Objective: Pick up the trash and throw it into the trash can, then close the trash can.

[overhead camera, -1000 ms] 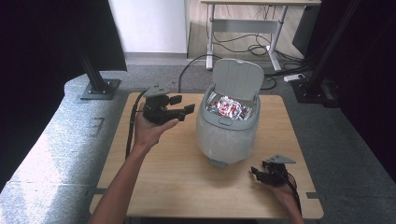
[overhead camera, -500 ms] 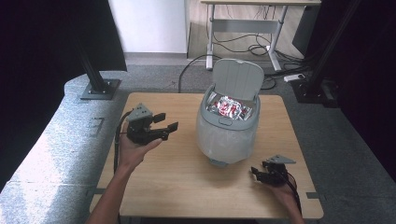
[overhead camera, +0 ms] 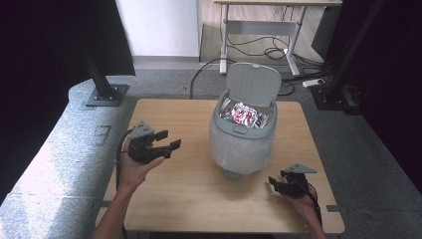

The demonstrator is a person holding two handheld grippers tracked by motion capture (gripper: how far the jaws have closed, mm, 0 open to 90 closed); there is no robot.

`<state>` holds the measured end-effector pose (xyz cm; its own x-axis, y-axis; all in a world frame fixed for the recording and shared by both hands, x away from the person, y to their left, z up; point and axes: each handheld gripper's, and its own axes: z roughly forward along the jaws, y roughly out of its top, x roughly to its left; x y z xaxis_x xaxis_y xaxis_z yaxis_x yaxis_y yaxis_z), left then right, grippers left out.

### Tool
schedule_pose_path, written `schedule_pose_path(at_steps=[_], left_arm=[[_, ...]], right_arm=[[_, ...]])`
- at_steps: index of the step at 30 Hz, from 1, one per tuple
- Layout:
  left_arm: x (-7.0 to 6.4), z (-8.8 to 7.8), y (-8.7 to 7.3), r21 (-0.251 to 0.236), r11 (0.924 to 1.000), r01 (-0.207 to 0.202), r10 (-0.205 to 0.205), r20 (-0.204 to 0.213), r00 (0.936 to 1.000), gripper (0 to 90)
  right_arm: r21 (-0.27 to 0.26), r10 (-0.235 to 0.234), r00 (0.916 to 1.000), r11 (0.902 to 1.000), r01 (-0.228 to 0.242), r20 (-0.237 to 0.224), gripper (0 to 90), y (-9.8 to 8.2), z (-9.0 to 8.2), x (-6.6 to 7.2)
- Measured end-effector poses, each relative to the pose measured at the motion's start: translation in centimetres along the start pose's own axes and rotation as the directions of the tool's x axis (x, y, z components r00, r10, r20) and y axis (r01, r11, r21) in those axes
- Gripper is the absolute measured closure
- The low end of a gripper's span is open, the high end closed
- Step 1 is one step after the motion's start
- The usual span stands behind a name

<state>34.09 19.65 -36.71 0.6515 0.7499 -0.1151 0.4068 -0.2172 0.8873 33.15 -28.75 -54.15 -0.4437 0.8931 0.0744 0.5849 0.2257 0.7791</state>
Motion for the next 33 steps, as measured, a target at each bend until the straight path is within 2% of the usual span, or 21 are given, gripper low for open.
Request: schedule_pose_path(at_steps=[8, 13, 18, 24, 29, 33], left_arm=[[0.2, -0.1, -1.7, 0.024, 0.9997, 0.005, -0.004, -0.006, 1.0000, 37.0], [0.3, 0.0, -3.2, 0.048, 0.9988, 0.010, -0.010, -0.007, 0.9999, 36.7], [0.4, 0.2, -4.8, 0.057, 0.9981, 0.023, -0.023, -0.004, 0.9997, 36.7], [0.4, 0.8, -6.3, 0.078, 0.9964, 0.032, -0.033, 0.002, 0.9995, 36.8], [0.4, 1.1, -7.2, 0.081, 0.9956, 0.048, -0.049, 0.011, 0.9987, 36.8], [0.5, 1.2, -7.9, 0.083, 0.9950, 0.055, -0.057, 0.017, 0.9982, 36.7]], right_arm=[[-0.091, -0.001, 0.9997, 0.9959, -0.001, -0.026, 33.7, 1.6, -3.1, -0.5], [-0.149, -0.003, 0.9990, 0.9888, -0.004, -0.044, 32.4, 3.8, -5.6, -1.2], [-0.186, -0.011, 0.9966, 0.9825, -0.004, -0.081, 29.6, 7.4, -7.8, -1.8], [-0.225, -0.028, 0.9943, 0.9743, 0.004, -0.103, 28.6, 11.7, -9.4, -2.0], [-0.253, -0.047, 0.9918, 0.9673, 0.016, -0.119, 28.2, 15.2, -10.2, -2.0], [-0.260, -0.051, 0.9912, 0.9654, 0.018, -0.122, 28.0, 17.5, -10.4, -2.1]])
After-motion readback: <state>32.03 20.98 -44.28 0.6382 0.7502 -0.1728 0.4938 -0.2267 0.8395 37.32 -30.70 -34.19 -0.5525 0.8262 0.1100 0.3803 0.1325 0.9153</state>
